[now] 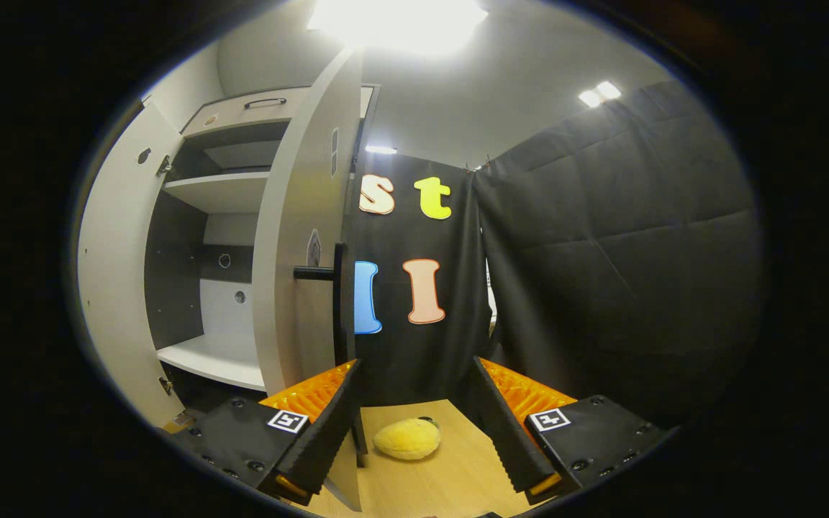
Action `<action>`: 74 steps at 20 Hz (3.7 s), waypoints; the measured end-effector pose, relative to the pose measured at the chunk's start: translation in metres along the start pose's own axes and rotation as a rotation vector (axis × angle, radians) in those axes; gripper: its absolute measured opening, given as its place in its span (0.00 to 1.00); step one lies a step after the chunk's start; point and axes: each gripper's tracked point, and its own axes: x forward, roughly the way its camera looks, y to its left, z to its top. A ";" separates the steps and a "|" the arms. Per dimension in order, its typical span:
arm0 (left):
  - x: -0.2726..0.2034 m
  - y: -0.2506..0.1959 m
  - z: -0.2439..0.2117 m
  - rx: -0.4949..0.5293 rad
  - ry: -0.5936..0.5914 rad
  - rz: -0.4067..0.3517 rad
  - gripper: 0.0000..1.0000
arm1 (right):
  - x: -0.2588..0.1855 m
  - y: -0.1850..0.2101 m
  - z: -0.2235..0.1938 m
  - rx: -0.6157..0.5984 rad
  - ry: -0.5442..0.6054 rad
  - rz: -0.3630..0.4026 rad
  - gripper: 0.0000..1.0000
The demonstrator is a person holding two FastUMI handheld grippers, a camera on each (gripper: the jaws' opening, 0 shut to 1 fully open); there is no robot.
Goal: Grasp the bottle in the cabinet with the left hand and place it on the coaster, then close the right door with the right hand and the left door with the left hand.
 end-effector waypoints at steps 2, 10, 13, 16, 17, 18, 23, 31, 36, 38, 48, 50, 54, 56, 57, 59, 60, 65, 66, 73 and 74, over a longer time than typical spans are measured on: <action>0.003 0.005 -0.004 -0.002 0.007 -0.005 0.80 | -0.001 0.007 0.000 -0.004 -0.005 0.014 0.96; 0.016 0.023 -0.011 -0.016 0.011 -0.015 0.80 | -0.002 0.023 0.002 -0.007 -0.014 0.043 0.96; 0.018 0.030 -0.015 -0.019 0.019 -0.017 0.80 | -0.002 0.030 0.003 -0.015 -0.018 0.059 0.96; 0.016 0.041 -0.019 -0.016 0.021 -0.009 0.80 | -0.001 0.042 0.003 -0.015 -0.021 0.096 0.96; 0.016 0.046 -0.019 -0.016 0.022 -0.004 0.80 | 0.000 0.047 0.004 -0.014 -0.023 0.110 0.96; 0.015 0.051 -0.019 -0.018 0.023 0.001 0.80 | 0.000 0.051 0.003 -0.009 -0.021 0.123 0.92; 0.011 0.067 -0.017 -0.037 0.023 0.019 0.80 | 0.004 0.068 0.002 -0.004 -0.019 0.168 0.96; 0.004 0.077 -0.019 -0.027 0.036 0.029 0.80 | 0.005 0.084 -0.003 -0.025 0.002 0.224 0.96; 0.015 0.074 -0.008 -0.032 0.036 0.017 0.80 | -0.002 0.085 -0.010 -0.016 0.036 0.240 0.97; 0.025 0.071 0.004 -0.035 0.025 0.010 0.80 | -0.006 0.084 -0.014 -0.012 0.049 0.245 0.97; 0.083 0.056 0.071 -0.015 -0.051 0.010 0.80 | -0.026 0.054 -0.039 -0.040 0.112 0.227 0.94; 0.092 0.049 0.079 -0.007 -0.058 0.003 0.80 | -0.028 0.049 -0.042 -0.024 0.123 0.208 0.94; 0.109 0.039 0.089 -0.052 -0.057 0.011 0.87 | -0.031 0.033 -0.048 0.003 0.139 0.160 0.94; 0.111 0.036 0.090 -0.072 -0.056 0.015 0.87 | -0.032 0.026 -0.050 0.007 0.149 0.139 0.97; 0.109 0.039 0.092 -0.068 -0.060 0.039 0.87 | -0.031 0.022 -0.051 0.011 0.150 0.131 0.97; 0.114 0.035 0.099 -0.050 -0.073 0.054 0.87 | -0.032 0.010 -0.052 0.019 0.149 0.119 0.97; 0.113 0.033 0.098 -0.042 -0.072 0.054 0.87 | -0.032 0.005 -0.052 0.020 0.148 0.114 0.97; 0.109 0.028 0.100 -0.025 -0.074 0.073 0.87 | -0.031 -0.013 -0.052 0.021 0.150 0.115 0.97; 0.108 0.025 0.100 -0.029 -0.074 0.076 0.87 | -0.030 -0.014 -0.052 0.021 0.148 0.121 0.97; 0.098 -0.001 0.105 -0.046 -0.084 0.046 0.80 | -0.026 -0.010 -0.054 0.026 0.159 0.162 0.97; 0.096 -0.006 0.105 -0.046 -0.087 0.037 0.80 | -0.026 -0.009 -0.054 0.023 0.160 0.168 0.97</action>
